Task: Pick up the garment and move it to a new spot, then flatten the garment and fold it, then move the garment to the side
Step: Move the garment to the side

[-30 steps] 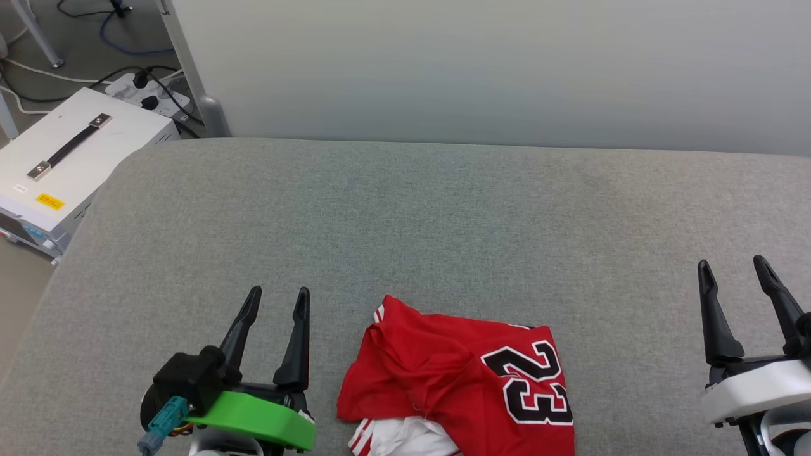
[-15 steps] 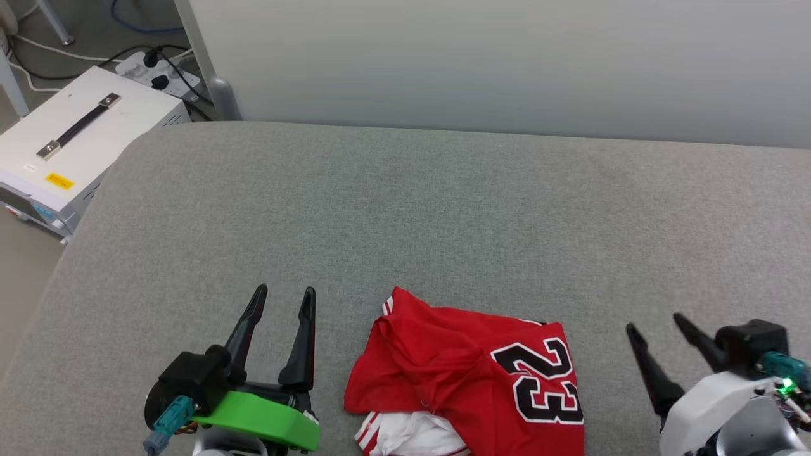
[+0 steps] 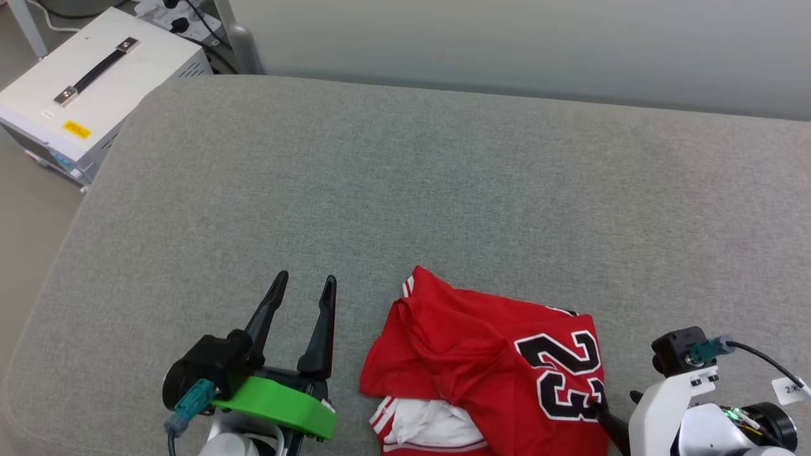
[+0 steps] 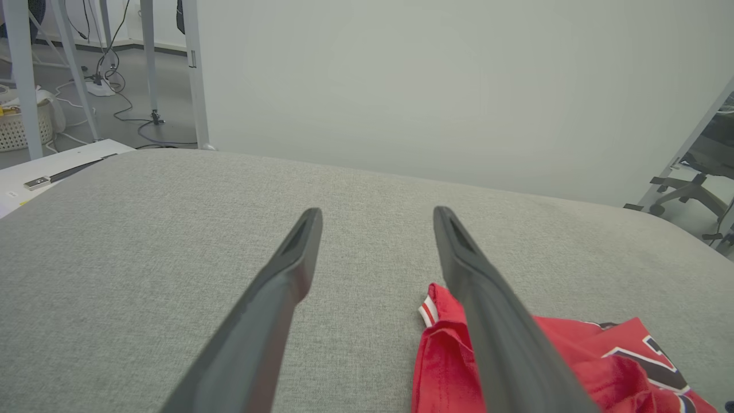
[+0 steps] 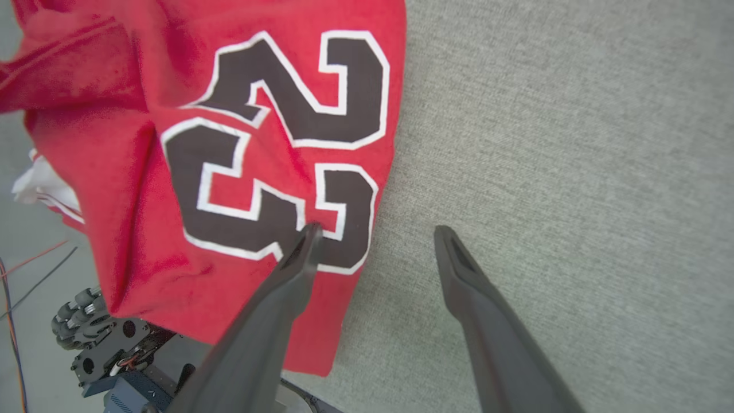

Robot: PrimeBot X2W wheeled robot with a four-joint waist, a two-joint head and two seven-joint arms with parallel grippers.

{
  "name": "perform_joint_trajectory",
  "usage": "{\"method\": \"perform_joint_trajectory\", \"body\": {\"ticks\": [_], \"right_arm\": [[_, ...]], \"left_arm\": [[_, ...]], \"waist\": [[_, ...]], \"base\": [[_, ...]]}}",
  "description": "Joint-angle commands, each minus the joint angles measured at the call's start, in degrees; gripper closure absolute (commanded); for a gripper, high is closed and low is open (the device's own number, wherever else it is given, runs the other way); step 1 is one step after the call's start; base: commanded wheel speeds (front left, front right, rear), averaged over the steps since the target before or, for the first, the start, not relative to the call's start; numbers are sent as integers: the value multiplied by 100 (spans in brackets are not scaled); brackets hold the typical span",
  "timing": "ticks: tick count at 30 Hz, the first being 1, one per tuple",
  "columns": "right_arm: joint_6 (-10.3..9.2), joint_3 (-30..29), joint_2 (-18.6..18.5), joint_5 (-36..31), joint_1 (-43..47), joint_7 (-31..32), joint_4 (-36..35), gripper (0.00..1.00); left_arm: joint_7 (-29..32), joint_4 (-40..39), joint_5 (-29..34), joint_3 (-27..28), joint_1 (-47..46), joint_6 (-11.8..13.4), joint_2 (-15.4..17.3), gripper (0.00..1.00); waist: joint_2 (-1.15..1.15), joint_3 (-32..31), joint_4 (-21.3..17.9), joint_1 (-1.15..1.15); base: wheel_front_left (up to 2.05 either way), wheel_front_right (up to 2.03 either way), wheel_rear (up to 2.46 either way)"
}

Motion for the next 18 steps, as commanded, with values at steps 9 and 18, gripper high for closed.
{"method": "perform_joint_trajectory", "body": {"ticks": [9, 18], "right_arm": [[-4, 287, 140, -73, -371, 107, 661, 0], [-4, 765, -128, -29, -611, -389, 1187, 100]], "left_arm": [[-33, 101, 60, -81, -271, -17, -4, 0], [-33, 181, 79, -105, -233, -17, 43, 0]], "waist": [[59, 330, 362, 0], [59, 101, 268, 0]], "base": [[0, 0, 0], [0, 0, 0]]}}
